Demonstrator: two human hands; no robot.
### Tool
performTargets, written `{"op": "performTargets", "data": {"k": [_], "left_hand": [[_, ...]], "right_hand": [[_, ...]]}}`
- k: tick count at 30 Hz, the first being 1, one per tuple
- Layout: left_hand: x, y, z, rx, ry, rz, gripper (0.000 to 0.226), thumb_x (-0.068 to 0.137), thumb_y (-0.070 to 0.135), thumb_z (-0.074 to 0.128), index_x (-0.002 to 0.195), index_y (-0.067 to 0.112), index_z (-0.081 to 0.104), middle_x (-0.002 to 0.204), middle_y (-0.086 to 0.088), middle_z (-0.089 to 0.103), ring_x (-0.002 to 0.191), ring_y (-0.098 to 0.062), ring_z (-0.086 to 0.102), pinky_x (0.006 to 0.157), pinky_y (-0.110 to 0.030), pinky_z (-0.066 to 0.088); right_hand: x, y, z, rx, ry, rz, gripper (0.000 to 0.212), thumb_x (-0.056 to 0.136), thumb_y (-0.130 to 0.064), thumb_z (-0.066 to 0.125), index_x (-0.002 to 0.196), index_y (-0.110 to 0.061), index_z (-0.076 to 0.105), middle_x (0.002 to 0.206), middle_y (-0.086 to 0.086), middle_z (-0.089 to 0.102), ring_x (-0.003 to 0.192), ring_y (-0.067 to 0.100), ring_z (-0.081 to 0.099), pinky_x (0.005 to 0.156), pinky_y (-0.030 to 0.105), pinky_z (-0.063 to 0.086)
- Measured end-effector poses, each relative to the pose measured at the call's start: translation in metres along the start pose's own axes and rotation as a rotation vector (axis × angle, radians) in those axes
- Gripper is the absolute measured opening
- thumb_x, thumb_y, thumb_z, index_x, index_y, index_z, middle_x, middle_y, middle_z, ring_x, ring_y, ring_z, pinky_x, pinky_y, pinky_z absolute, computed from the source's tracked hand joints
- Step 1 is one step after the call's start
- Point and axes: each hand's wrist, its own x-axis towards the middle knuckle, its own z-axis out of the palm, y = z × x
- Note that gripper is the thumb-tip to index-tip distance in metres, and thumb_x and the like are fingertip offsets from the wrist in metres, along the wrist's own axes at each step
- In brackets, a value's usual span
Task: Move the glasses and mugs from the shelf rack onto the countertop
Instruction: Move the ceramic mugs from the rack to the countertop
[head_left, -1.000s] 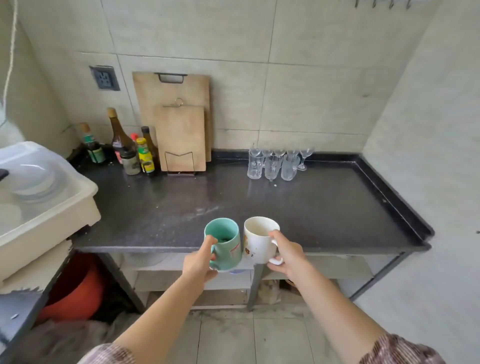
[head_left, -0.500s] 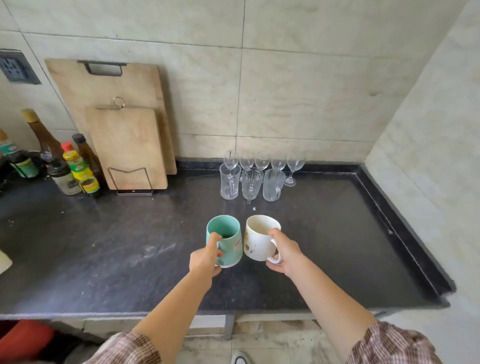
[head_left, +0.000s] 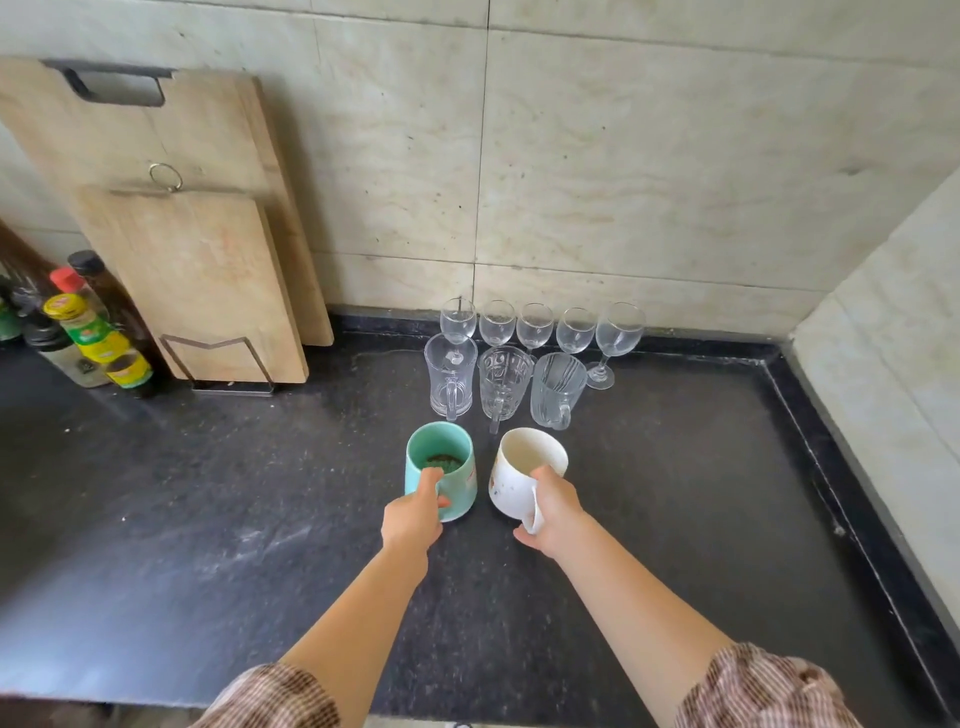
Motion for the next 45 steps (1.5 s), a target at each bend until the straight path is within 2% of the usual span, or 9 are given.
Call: {"op": "performTargets", "data": {"k": [5,9,15,19,23,29,38,41,45], "left_hand": [[0.014,-0.002,0.011,-0.019,-0.015,0.006,0.037,0.076,0.048,0.062,0.075,0.013,0.071,0.082,0.003,0.069,0.072,-0.018,0.057,0.084,-0.035,0.053],[0.019,-0.006,0.017,-0.015,-0.045,0.0,0.038,0.075,0.051,0.063,0.073,0.014,0.073,0.077,0.0,0.066,0.069,-0.017,0.055,0.088,-0.036,0.053],[0.023,-0.014,0.017,0.03,-0.059,0.012,0.042,0.076,0.056,0.061,0.072,0.017,0.075,0.081,-0.004,0.063,0.077,-0.017,0.058,0.09,-0.038,0.053],[0.023,-0.014,0.017,0.046,-0.059,0.028,0.042,0.077,0.057,0.061,0.073,0.018,0.075,0.082,-0.004,0.063,0.08,-0.018,0.058,0.091,-0.038,0.053],[0.021,-0.015,0.017,0.061,-0.062,0.031,0.042,0.079,0.057,0.06,0.074,0.018,0.074,0.079,-0.005,0.059,0.079,-0.018,0.056,0.091,-0.038,0.052],[0.021,-0.015,0.018,0.095,-0.066,0.044,0.041,0.081,0.057,0.06,0.075,0.02,0.073,0.075,-0.005,0.054,0.073,-0.017,0.052,0.077,-0.032,0.05],[0.015,-0.012,0.013,0.149,-0.104,0.088,0.038,0.088,0.051,0.052,0.068,0.019,0.05,0.081,-0.008,0.05,0.076,-0.021,0.048,0.073,-0.033,0.042],[0.008,-0.007,-0.001,0.195,-0.093,0.138,0.038,0.092,0.048,0.047,0.079,0.013,0.051,0.08,-0.007,0.049,0.076,-0.021,0.046,0.072,-0.033,0.042],[-0.006,0.007,-0.035,0.213,-0.067,0.197,0.035,0.093,0.048,0.044,0.091,0.015,0.052,0.069,0.0,0.042,0.066,-0.017,0.042,0.074,-0.035,0.044]], "right_hand": [[0.013,-0.005,0.013,0.016,0.017,-0.032,0.051,0.098,-0.032,0.038,0.145,-0.014,0.028,0.145,0.011,0.036,0.119,0.031,0.044,0.085,0.045,0.048],[0.019,-0.003,0.016,-0.05,0.003,-0.075,0.051,0.098,-0.03,0.037,0.145,-0.013,0.026,0.139,0.011,0.039,0.102,0.027,0.044,0.089,0.047,0.05],[0.024,0.002,0.014,-0.221,-0.009,-0.152,0.058,0.099,-0.025,0.037,0.15,-0.009,0.014,0.142,0.013,0.038,0.104,0.028,0.041,0.086,0.047,0.054],[0.025,0.002,0.016,-0.362,0.07,-0.169,0.054,0.098,-0.026,0.038,0.144,-0.003,0.025,0.136,0.019,0.047,0.106,0.034,0.053,0.083,0.045,0.055],[0.026,-0.003,0.011,-0.481,0.069,-0.21,0.038,0.097,-0.025,0.036,0.123,0.0,0.05,0.099,0.019,0.072,0.076,0.027,0.066,0.071,0.035,0.054],[0.028,-0.001,0.01,-0.509,0.068,-0.239,0.039,0.097,-0.022,0.038,0.124,0.003,0.05,0.119,0.024,0.062,0.104,0.039,0.065,0.088,0.05,0.054],[0.02,0.0,0.004,-0.588,0.114,-0.257,0.045,0.097,-0.028,0.045,0.129,0.002,0.05,0.123,0.021,0.06,0.103,0.037,0.064,0.089,0.045,0.054],[0.012,0.001,-0.001,-0.685,0.139,-0.302,0.053,0.094,-0.035,0.048,0.131,0.004,0.047,0.128,0.02,0.057,0.103,0.034,0.061,0.089,0.038,0.051],[-0.01,-0.001,0.004,-0.847,0.226,-0.524,0.07,0.09,-0.034,0.057,0.139,0.008,0.027,0.143,0.024,0.041,0.13,0.039,0.041,0.104,0.043,0.039]]}}
